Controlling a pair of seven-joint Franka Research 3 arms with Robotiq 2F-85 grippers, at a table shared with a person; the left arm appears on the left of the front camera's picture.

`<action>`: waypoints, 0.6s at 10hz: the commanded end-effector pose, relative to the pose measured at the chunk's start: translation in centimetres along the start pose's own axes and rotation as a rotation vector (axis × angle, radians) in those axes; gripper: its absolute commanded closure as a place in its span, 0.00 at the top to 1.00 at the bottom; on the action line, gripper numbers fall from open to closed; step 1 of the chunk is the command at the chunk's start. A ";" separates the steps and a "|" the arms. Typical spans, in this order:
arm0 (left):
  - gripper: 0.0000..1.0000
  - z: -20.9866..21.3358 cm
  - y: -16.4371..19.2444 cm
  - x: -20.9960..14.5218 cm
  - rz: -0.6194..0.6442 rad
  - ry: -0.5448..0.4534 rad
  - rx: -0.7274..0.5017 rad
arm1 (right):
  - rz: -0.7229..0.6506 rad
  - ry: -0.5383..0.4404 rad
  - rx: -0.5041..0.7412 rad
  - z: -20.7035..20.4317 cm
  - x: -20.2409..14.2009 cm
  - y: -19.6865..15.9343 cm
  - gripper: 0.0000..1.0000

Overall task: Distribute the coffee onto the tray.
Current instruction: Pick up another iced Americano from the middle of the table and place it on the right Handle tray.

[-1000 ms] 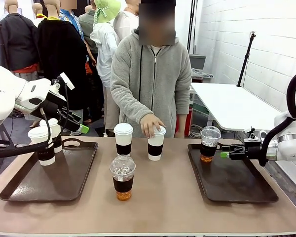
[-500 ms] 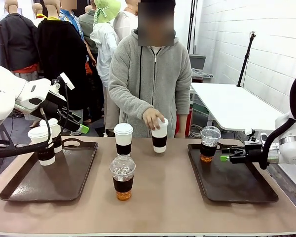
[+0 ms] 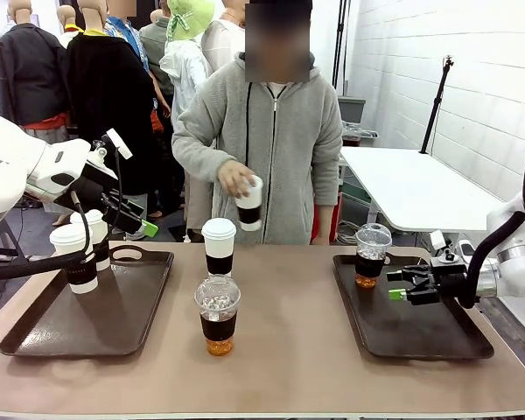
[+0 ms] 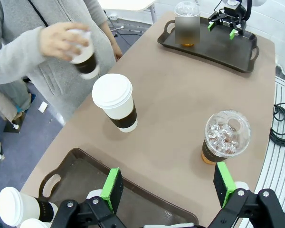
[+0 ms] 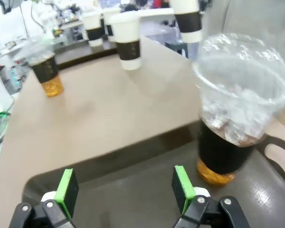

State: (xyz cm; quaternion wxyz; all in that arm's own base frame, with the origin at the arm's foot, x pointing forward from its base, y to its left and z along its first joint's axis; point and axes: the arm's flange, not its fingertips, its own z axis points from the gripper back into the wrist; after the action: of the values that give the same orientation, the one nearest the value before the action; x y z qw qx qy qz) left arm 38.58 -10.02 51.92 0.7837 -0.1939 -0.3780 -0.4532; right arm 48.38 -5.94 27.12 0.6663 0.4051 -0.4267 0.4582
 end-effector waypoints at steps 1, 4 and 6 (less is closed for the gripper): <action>1.00 -0.2 0.4 -0.2 -0.017 -0.019 -0.011 | 0.059 0.006 0.061 -1.3 0.8 2.4 1.00; 1.00 -0.2 0.4 -0.2 -0.017 -0.019 -0.011 | 0.085 0.007 0.136 -4.9 1.9 4.5 1.00; 1.00 -0.2 0.4 -0.2 -0.017 -0.019 -0.011 | 0.080 -0.009 0.179 -7.3 2.4 5.5 1.00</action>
State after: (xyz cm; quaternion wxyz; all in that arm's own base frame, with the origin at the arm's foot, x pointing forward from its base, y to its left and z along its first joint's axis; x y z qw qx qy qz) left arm 38.57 -10.01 51.93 0.7839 -0.1936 -0.3775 -0.4533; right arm 45.64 2.13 27.92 0.6123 0.4445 -0.3978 0.5190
